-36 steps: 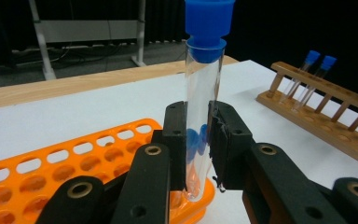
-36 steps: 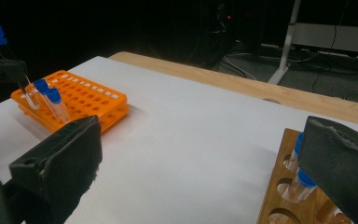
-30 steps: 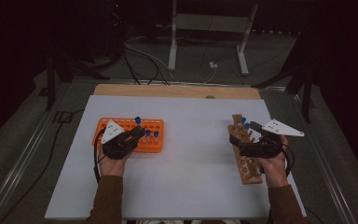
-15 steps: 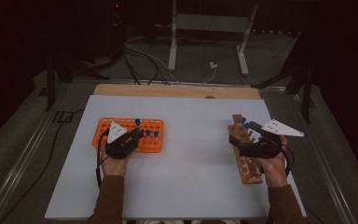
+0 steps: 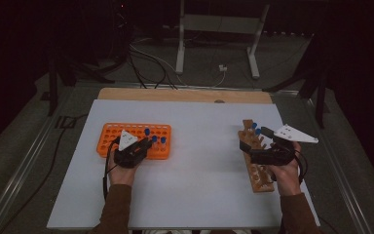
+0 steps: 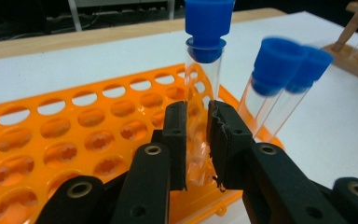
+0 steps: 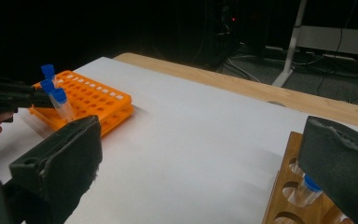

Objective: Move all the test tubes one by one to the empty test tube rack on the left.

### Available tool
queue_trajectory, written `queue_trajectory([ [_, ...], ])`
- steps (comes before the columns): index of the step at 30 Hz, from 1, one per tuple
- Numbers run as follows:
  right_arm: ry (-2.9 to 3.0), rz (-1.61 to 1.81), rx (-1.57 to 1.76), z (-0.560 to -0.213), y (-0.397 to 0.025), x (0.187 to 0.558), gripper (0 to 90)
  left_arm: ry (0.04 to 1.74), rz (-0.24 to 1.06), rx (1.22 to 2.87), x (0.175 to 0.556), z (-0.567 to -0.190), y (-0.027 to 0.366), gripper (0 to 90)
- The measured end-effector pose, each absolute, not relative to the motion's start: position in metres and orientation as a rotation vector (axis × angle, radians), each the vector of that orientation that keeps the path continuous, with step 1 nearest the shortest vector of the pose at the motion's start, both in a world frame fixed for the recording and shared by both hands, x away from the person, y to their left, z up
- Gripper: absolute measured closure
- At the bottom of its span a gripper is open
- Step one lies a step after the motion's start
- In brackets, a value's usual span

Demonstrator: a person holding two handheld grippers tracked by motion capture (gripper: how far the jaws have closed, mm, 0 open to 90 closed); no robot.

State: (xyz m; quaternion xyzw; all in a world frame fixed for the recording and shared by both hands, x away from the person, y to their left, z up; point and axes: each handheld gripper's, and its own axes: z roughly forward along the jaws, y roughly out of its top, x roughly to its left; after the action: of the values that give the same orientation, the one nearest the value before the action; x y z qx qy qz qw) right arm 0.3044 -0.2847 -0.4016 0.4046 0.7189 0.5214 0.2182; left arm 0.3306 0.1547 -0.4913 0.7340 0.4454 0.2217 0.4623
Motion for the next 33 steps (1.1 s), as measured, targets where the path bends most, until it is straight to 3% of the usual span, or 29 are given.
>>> queue_trajectory([
  [15, 1.995, 1.444, 1.110, -0.402, -0.284, 0.304, 0.0, 1.093, 0.569, 1.914, 0.329, -0.496, 0.147, 78.6],
  [24, 2.000, 1.442, 1.107, -0.402, -0.283, 0.303, 0.0, 1.115, 0.529, 1.894, 0.329, -0.496, 0.150, 77.1],
  [33, 1.987, 1.450, 1.110, -0.401, -0.287, 0.304, 0.0, 1.173, 0.510, 1.813, 0.325, -0.491, 0.162, 59.5],
])
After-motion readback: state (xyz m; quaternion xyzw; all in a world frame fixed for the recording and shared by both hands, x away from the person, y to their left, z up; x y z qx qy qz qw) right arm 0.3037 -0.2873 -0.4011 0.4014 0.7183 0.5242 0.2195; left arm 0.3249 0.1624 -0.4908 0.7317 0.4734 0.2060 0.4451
